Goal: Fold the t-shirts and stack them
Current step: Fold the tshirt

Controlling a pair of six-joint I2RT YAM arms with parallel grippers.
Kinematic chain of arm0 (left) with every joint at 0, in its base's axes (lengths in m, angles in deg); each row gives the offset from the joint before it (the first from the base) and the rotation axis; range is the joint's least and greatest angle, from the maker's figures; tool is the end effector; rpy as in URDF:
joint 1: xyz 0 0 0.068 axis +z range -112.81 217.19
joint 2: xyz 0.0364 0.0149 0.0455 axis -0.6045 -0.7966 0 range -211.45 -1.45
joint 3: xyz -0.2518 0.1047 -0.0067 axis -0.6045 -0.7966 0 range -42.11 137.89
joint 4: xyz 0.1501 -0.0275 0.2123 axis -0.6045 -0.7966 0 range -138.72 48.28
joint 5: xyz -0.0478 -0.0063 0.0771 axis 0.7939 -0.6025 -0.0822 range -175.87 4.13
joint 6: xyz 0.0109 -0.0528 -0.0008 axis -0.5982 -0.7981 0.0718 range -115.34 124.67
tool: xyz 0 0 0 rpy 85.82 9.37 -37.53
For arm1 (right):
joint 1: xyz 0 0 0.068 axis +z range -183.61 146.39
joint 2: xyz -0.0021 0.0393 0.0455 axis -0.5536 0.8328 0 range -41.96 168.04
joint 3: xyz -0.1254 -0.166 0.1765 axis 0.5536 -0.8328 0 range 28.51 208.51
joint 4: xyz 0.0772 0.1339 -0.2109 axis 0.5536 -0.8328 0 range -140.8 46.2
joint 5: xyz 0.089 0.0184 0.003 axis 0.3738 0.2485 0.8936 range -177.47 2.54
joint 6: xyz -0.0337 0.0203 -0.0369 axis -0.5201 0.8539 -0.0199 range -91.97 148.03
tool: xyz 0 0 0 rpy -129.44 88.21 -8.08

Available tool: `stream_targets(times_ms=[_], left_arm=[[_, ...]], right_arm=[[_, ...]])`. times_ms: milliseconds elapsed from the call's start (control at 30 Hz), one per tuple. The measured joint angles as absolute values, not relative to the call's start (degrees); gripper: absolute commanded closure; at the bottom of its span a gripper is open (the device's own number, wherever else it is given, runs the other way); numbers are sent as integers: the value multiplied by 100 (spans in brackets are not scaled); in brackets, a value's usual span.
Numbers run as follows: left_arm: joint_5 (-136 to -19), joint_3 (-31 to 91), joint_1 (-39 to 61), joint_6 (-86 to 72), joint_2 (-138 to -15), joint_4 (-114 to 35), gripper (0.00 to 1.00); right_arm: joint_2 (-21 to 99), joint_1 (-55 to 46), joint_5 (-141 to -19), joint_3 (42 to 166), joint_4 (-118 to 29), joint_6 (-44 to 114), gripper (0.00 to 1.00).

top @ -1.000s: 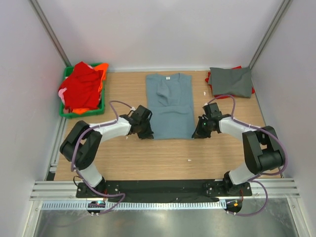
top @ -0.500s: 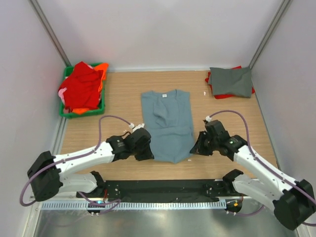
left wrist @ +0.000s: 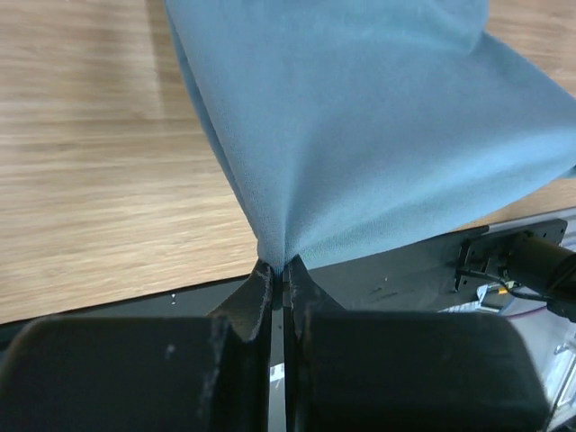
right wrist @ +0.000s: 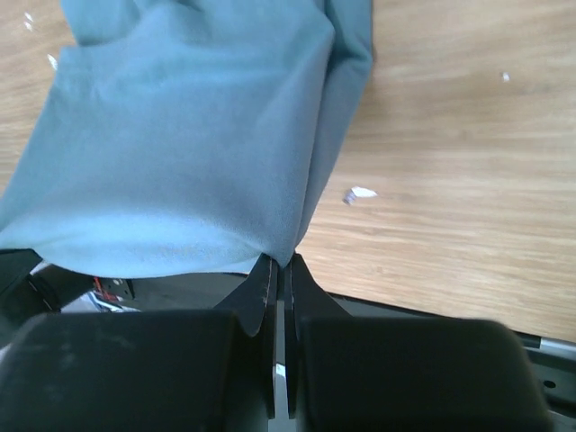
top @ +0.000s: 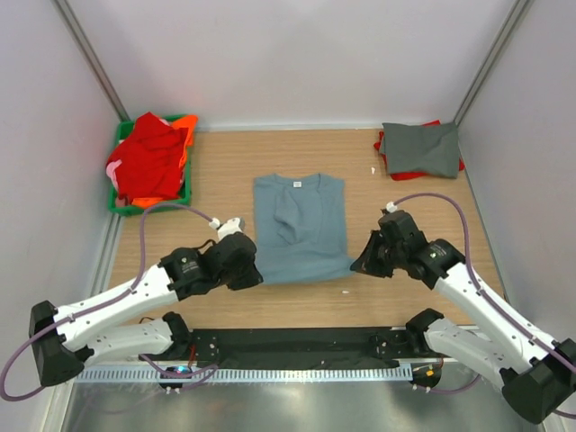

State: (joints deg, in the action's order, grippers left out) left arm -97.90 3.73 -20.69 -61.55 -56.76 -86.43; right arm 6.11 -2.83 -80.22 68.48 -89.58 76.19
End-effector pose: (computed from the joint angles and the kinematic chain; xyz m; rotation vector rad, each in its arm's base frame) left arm 0.1046 -0.1527 0.2611 -0.2775 2.5883 -0.6141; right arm 0.1344 0.0852 0.2464 0.3464 2.6292 0.6791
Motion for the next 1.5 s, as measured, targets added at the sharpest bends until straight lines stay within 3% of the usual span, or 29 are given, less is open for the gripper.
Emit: stream_targets(times_ms=[267, 667, 1500], left_arm=[[-10019, 1667, -1368, -5368, -6393, -9050, 100], [-9270, 2920, 156, -4151, -7752, -9094, 100], [-7851, 5162, 1482, -3222, -10723, -9198, 100]], right_arm=[[1698, -283, -8546, 8245, -9013, 7340, 99], [3226, -401, -9034, 9637, -9004, 6848, 99], [5925, -1498, -8477, 11921, -9032, 5930, 99]])
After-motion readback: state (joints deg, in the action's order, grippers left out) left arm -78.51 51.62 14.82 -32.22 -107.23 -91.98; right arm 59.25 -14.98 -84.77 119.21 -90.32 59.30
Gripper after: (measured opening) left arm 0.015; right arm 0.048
